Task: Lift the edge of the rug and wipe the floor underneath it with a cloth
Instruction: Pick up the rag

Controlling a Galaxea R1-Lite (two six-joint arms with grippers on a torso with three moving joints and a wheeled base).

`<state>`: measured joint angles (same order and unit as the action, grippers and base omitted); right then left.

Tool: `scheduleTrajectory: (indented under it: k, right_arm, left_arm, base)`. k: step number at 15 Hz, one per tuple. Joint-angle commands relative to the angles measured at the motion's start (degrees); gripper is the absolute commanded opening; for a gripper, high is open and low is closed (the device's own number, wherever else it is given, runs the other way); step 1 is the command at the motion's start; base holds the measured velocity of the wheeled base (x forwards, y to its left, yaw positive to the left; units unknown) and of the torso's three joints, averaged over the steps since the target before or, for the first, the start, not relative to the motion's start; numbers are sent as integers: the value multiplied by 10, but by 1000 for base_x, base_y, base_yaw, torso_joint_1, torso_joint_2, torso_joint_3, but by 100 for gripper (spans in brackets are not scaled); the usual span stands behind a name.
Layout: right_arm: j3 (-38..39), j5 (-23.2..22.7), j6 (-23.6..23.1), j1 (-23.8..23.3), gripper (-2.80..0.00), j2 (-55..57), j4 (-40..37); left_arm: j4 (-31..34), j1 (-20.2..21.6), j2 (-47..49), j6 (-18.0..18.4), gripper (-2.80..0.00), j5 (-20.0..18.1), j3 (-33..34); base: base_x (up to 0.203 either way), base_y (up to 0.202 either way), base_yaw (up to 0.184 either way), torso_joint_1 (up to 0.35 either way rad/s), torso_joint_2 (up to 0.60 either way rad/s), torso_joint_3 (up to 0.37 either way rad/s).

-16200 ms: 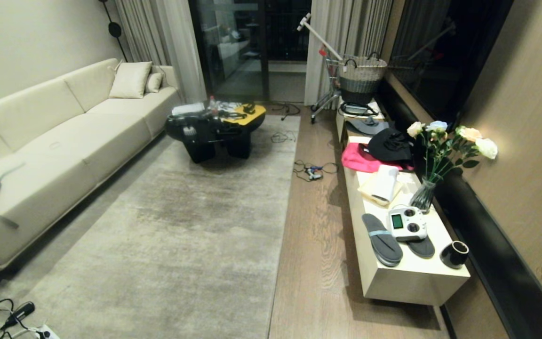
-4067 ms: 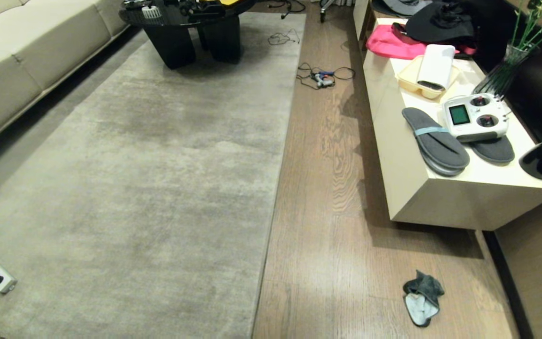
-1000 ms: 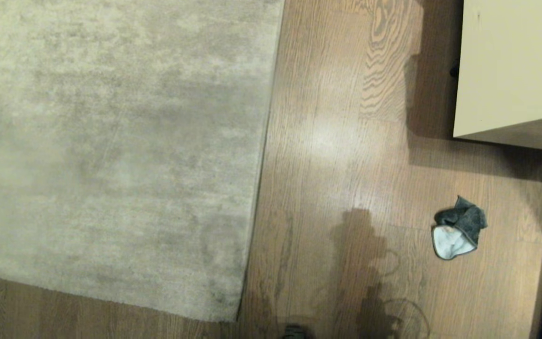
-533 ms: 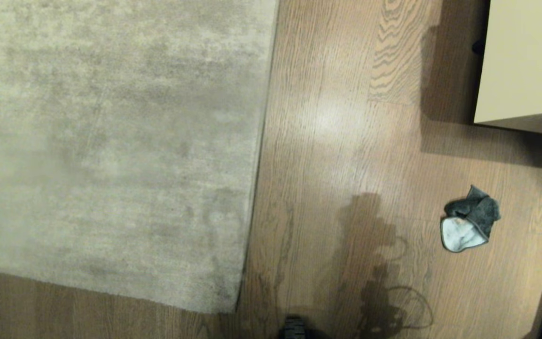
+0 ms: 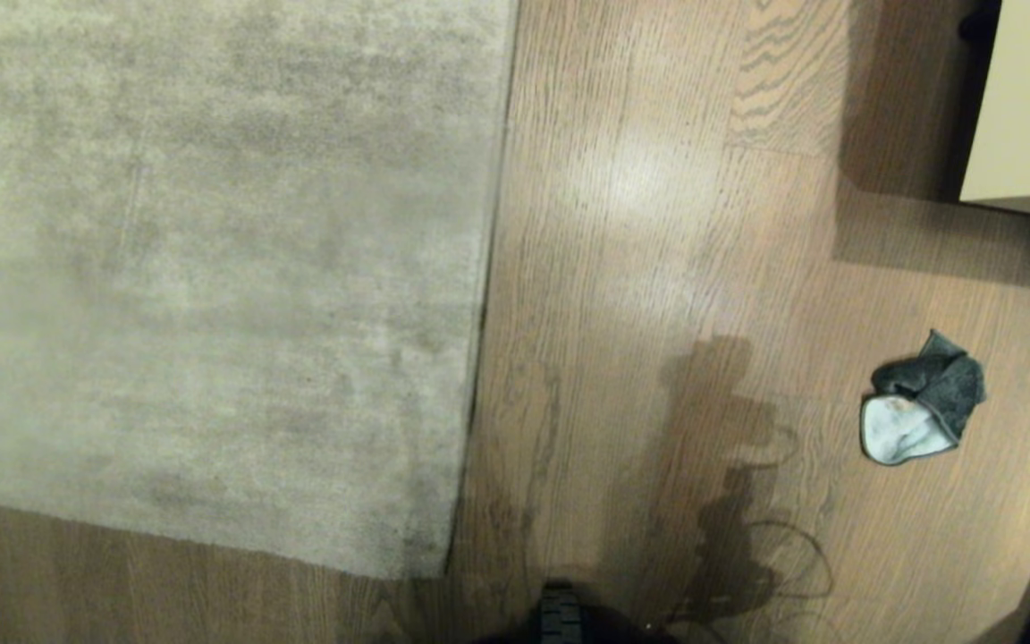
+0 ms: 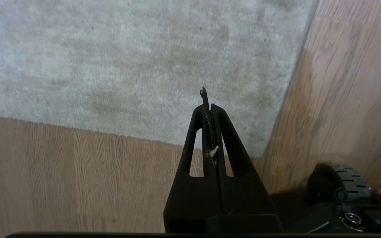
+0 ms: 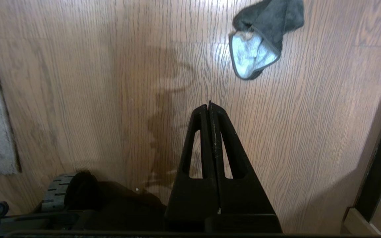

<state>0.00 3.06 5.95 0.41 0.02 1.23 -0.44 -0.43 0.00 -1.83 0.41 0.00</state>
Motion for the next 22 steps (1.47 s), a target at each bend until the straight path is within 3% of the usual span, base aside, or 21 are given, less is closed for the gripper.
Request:
scheduleTrajectory:
  k: [1, 7, 22]
  right_arm:
    - [0, 0, 0, 0, -280, 0, 0]
    - [0, 0, 0, 0, -280, 0, 0]
    - [0, 0, 0, 0, -280, 0, 0]
  left_arm:
    - [0, 0, 1, 0, -280, 0, 0]
    - [0, 0, 1, 0, -280, 0, 0]
    - [0, 0, 1, 1, -280, 0, 0]
  base:
    - [0, 0, 0, 2, 7, -198]
    - [0, 0, 0, 0, 5, -119]
    - [0, 0, 0, 0, 0, 0]
